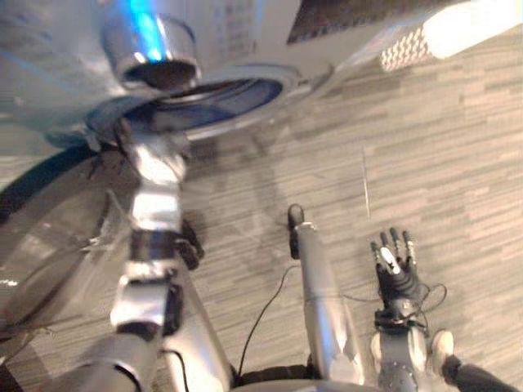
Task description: Pick up the laundry basket with both hands and put the clothes into the washing machine.
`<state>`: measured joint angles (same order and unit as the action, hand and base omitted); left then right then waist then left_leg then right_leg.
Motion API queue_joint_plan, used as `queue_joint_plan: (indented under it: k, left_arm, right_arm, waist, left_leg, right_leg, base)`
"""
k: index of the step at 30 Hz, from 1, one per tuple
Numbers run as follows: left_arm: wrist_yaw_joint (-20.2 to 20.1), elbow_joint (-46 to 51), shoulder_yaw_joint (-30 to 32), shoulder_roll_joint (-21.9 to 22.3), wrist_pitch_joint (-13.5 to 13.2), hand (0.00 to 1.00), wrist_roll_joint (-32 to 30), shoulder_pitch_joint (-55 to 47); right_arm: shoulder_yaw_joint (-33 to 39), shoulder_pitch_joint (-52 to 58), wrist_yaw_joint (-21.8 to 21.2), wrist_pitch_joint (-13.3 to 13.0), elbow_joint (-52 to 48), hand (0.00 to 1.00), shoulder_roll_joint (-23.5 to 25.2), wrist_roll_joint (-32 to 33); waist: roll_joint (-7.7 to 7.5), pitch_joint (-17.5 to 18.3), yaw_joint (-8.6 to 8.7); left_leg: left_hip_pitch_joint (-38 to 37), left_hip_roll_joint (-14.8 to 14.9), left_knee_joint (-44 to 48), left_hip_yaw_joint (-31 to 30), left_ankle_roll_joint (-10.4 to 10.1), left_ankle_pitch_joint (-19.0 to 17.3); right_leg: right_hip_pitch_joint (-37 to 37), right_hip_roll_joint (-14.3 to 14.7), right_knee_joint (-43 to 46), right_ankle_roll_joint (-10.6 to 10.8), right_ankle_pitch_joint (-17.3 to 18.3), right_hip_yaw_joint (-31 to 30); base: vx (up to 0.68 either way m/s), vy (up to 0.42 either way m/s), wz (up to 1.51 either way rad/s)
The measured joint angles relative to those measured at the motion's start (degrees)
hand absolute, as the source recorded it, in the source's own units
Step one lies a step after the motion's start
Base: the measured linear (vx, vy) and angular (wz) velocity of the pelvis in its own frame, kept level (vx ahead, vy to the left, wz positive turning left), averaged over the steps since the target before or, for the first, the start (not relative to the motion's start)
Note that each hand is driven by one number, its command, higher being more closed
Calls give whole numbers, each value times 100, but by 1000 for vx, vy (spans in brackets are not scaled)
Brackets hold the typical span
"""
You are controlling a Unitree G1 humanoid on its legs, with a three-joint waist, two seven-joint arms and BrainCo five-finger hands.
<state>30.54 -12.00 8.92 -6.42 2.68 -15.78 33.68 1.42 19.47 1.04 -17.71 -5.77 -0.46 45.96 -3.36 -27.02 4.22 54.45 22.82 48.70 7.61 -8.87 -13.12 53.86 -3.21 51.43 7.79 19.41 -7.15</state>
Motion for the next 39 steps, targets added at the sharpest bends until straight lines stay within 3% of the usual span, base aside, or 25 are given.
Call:
queue_joint_plan:
  k: [1,4,7,13,18,22,25,30,32,33,34,35,37,38,39]
  left_arm:
    - [-33,72,-109,366,-85,0,-26,-585]
    - [-109,55,-590,904,-138,0,-22,-1732]
    - [-457,-226,-1012,986,-407,0,28,-2554]
    - [-1174,-758,-1369,958,-570,0,642,-3483]
    - [-1424,-1130,-1354,930,-581,0,926,-3924]
    - [-1436,-1168,-1276,963,-584,0,1074,-4151]
    - [-1458,-992,-1093,966,-584,0,1168,-4409]
    - [-1512,232,-418,984,-632,0,1514,-4898]
    - [-1323,792,290,959,-672,0,1546,-4823]
    - [-1257,960,509,977,-681,0,1570,-4773]
    - [-1127,1266,795,985,-707,0,1623,-4776]
    - [-1003,1526,926,940,-720,0,1626,-4808]
    - [-798,1812,964,797,-786,0,1604,-4919]
    - [-715,1841,974,696,-788,0,1547,-4851]
    - [-653,1824,971,655,-786,0,1502,-4769]
  right_arm:
    - [86,-8,49,2,82,0,-4,-66]
    - [84,-128,177,27,436,0,-75,-159]
    - [86,-178,280,39,780,0,-95,-196]
    - [110,-146,394,271,1880,0,-57,-357]
    - [372,-115,468,505,3083,0,177,-397]
    - [567,-161,514,594,3732,0,218,-504]
    - [587,-354,507,688,4114,0,150,-645]
    - [585,-730,510,703,4325,0,-29,-1069]
    - [534,-1132,515,702,4339,0,-112,-1106]
    - [533,-1217,513,692,4367,0,-81,-1154]
    - [524,-1410,523,695,4416,0,-67,-1222]
    - [505,-1428,523,694,4319,0,-65,-1232]
    - [421,-1328,499,692,4187,0,-79,-1232]
    - [369,-1321,494,706,4255,0,-7,-1231]
    - [367,-1312,492,708,4352,0,33,-1230]
  waist:
    - [161,144,-113]
    - [427,344,-217]
    - [437,765,-325]
    - [285,1423,-368]
    - [177,1991,-413]
    - [184,2146,-510]
    - [220,2190,-509]
    - [308,2221,-608]
    - [358,2240,-651]
    - [343,2212,-685]
    - [337,2173,-786]
    - [437,2179,-884]
    - [566,2240,-883]
    - [400,2394,-787]
    - [111,2477,-659]
  left_leg:
    - [-193,-41,-215,-27,-44,90]
    - [-884,-249,-890,-118,-136,373]
    - [-1601,-423,-1488,-95,-151,553]
    - [-2960,-797,-2512,27,-64,855]
    - [-3752,-997,-3517,-113,-56,1272]
    - [-4230,-1008,-3941,-313,-137,1532]
    - [-4274,-1016,-3905,-505,-86,1590]
    - [-4242,-1189,-3918,-925,77,1853]
    - [-4009,-1331,-4001,-1065,319,2502]
    - [-3907,-1293,-3592,-1028,392,2274]
    - [-3435,-1233,-1748,-870,634,1397]
    - [-3275,-1129,-275,-759,901,1056]
    - [-3288,-1099,335,-392,1038,1106]
    - [-3291,-1270,-75,-261,1045,1110]
    - [-3360,-1454,-541,-318,1051,1086]
  right_leg:
    - [-182,-36,-78,-47,26,106]
    - [-871,-239,-275,-100,54,431]
    - [-1552,-395,-614,-102,56,618]
    - [-3017,-739,-1515,-76,49,863]
    - [-3844,-878,-2039,-47,11,1285]
    - [-4448,-857,-2298,-62,5,1625]
    - [-4777,-836,-2436,-72,11,1911]
    - [-5265,-898,-2588,-142,87,2565]
    - [-5236,-903,-2681,-365,28,2628]
    - [-5221,-996,-2674,-377,-43,2712]
    - [-5213,-1021,-2562,-309,-93,2705]
    - [-5331,-999,-2507,-308,-92,2683]
    - [-5321,-981,-2368,-216,-26,2600]
    - [-5202,-1150,-2409,-232,43,2612]
    - [-5118,-1299,-2531,-308,-11,2608]
  base:
    - [187,-55,39]
    - [180,-56,64]
    - [105,-33,41]
    - [44,48,29]
    - [29,-22,38]
    - [47,-60,35]
    - [7,-45,50]
    - [-59,-18,67]
    - [-136,-32,54]
    - [-176,56,29]
    - [-161,105,-5]
    - [-156,104,-12]
    - [-100,77,8]
    - [-65,77,51]
    - [-56,118,89]
